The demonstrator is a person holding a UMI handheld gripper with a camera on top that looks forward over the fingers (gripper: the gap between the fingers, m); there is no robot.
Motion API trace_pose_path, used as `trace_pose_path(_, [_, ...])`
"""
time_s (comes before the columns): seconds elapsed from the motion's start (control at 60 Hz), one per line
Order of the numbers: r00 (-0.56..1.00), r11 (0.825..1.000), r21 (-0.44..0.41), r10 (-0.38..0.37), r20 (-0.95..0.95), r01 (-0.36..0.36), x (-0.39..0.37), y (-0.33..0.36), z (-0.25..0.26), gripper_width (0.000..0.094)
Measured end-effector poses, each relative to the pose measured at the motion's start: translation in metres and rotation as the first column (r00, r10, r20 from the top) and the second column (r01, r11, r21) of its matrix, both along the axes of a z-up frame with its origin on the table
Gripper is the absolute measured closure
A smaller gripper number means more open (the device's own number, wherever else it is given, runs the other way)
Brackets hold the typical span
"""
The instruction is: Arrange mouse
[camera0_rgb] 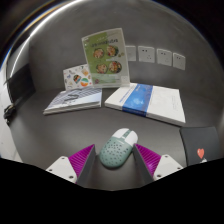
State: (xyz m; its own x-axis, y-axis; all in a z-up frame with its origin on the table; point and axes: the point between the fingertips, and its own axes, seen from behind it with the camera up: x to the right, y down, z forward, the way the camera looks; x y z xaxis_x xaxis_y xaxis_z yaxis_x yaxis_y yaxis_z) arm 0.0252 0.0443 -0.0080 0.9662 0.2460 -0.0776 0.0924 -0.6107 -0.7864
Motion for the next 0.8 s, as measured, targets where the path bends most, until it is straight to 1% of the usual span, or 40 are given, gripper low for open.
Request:
trace_pose_path(0.1, [0.996,0.999,0.01,-0.05,0.078,0.05,-0.007,0.023,-0.004,0.0116])
trace_pose_path(0.167, [0.994,0.996,0.01,-0.085,0.074,0.085,-0.015,0.033,-0.005,0.013])
trace_pose_path(0.183, [0.993,0.995,0.009,-0.095,0.072,0.095,-0.016,0.034,-0.004,0.0097])
trace_pose_path(0.2, [0.992,0.994,0.008,-0.107,0.07,0.107,-0.016,0.035,-0.004,0.0117])
trace_pose_path(0.217, [0.991,0.993,0.008,-0.119,0.069,0.118,-0.017,0.036,-0.004,0.0185])
trace_pose_path(0.233, [0.989,0.992,0.011,-0.128,0.072,0.128,-0.016,0.036,-0.004,0.0209])
trace_pose_path(0.25, [0.988,0.991,0.011,-0.133,0.073,0.132,-0.017,0.036,-0.005,0.0185])
trace_pose_path(0.3, [0.989,0.992,0.019,-0.128,0.072,0.127,-0.024,0.036,-0.005,0.0401])
trace_pose_path(0.417, [0.982,0.986,0.031,-0.169,0.083,0.167,-0.022,0.034,-0.004,0.0452])
trace_pose_path(0.483, [0.98,0.983,0.007,-0.184,0.077,0.184,-0.024,0.031,-0.003,0.048])
trace_pose_path(0.517, [0.984,0.987,-0.008,-0.161,0.072,0.162,-0.031,0.027,-0.002,0.0479])
trace_pose_path(0.55, [0.991,0.993,0.004,-0.117,0.067,0.117,-0.041,0.025,0.007,0.0478])
trace_pose_path(0.6, [0.995,0.998,0.047,-0.055,0.078,0.051,-0.052,0.021,0.03,0.0478])
trace_pose_path(0.65, [0.996,0.995,0.097,-0.013,0.09,0.004,-0.057,0.017,0.059,0.0475])
trace_pose_path(0.7, [0.996,0.985,0.17,0.005,0.088,-0.02,-0.053,0.013,0.097,0.0476])
trace_pose_path(0.733, [0.996,0.976,0.217,0.003,0.088,-0.022,-0.044,0.011,0.122,0.0477])
trace_pose_path(0.8, [0.995,0.95,0.311,-0.024,0.099,-0.008,-0.009,0.011,0.17,0.0478])
